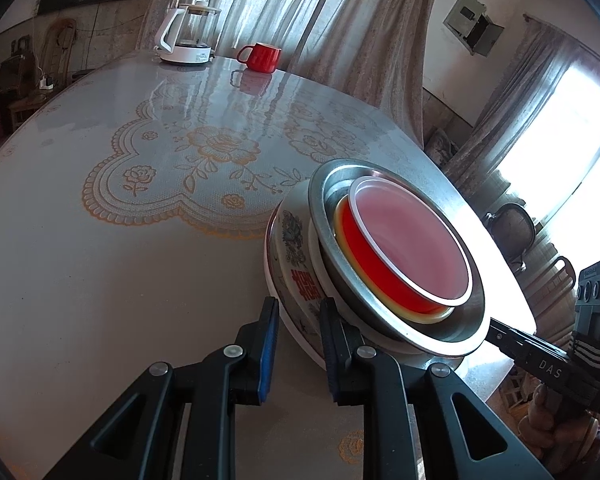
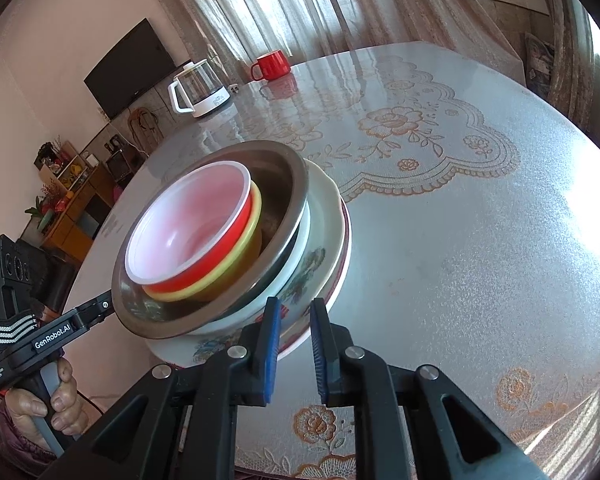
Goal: Organize plates and bowls
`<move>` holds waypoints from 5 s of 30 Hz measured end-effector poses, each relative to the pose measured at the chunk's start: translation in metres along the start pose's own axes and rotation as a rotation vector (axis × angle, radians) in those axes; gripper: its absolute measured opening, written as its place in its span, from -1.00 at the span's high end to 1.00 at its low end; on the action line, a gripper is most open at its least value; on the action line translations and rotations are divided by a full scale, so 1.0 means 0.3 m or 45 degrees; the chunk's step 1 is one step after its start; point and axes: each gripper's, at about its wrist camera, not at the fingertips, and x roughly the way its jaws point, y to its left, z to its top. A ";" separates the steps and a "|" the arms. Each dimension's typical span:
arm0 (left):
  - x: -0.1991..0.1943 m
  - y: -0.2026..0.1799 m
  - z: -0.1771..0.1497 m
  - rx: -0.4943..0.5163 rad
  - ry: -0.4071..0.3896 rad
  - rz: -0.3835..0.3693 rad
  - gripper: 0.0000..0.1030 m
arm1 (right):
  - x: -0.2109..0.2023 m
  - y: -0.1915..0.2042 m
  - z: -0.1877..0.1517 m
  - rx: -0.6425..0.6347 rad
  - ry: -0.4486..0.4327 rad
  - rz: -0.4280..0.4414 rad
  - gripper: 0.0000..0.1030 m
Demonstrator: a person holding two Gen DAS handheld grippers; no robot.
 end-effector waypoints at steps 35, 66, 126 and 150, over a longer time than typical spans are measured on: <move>-0.086 -0.002 -0.060 0.069 -0.095 0.239 0.22 | -0.031 0.131 -0.073 -0.120 -0.113 -0.199 0.65; -0.008 -0.140 0.068 0.250 -0.106 0.063 0.26 | 0.007 0.002 0.104 0.101 -0.085 -0.019 0.72; -0.153 -0.084 -0.150 0.117 -0.318 0.400 -0.99 | -0.096 0.253 -0.157 -0.016 -0.358 -0.636 -0.36; -0.163 -0.127 -0.184 0.147 -0.343 0.440 -0.99 | -0.140 0.236 -0.176 0.055 -0.415 -0.649 -0.36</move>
